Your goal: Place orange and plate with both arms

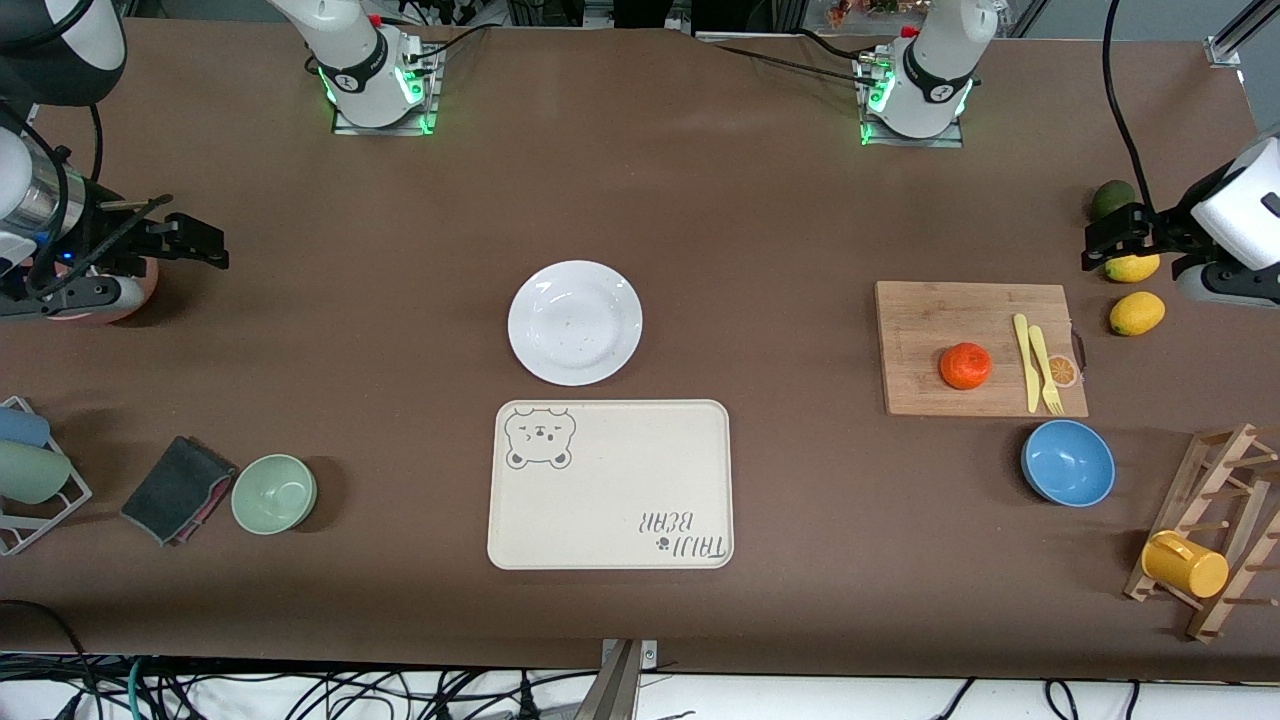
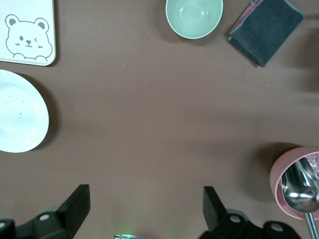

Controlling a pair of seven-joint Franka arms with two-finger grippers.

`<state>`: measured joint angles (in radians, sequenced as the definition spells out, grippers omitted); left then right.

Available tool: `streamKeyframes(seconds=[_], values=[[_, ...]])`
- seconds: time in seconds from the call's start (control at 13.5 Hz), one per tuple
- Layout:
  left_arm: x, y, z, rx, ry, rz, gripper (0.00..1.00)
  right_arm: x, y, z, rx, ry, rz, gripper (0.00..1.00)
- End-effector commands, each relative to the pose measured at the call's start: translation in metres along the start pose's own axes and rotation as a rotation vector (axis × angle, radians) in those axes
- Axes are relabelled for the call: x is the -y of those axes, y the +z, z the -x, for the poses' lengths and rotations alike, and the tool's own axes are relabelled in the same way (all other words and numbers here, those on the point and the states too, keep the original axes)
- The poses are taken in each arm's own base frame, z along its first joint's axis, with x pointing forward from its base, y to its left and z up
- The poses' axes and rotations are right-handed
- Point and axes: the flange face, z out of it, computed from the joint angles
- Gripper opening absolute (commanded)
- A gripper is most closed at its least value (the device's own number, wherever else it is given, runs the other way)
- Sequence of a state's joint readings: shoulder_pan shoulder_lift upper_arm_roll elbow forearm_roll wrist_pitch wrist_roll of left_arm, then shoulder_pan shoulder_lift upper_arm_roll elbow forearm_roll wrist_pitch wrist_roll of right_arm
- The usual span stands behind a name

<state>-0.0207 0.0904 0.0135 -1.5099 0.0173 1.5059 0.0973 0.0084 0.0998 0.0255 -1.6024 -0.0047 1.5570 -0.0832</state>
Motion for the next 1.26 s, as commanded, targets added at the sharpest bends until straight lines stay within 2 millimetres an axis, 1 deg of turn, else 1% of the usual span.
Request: streamKeyframes(seconds=[0.0,0.59,1.19], values=[[0.0004,-0.0069,0.0017,-0.002,0.002,0.025,1.00,0.0007,-0.0015,0.0031,0.023,0.001,0.009,1.00],[0.0012,-0.0067,0.0019,0.000,0.000,0.026,1.00,-0.0020,-0.0025,0.0014,0.020,-0.007,0.009,1.00],[0.0003,-0.0040,0.0018,0.009,0.002,0.026,1.00,0.0015,-0.0018,0.0022,0.023,-0.008,0.009,1.00]])
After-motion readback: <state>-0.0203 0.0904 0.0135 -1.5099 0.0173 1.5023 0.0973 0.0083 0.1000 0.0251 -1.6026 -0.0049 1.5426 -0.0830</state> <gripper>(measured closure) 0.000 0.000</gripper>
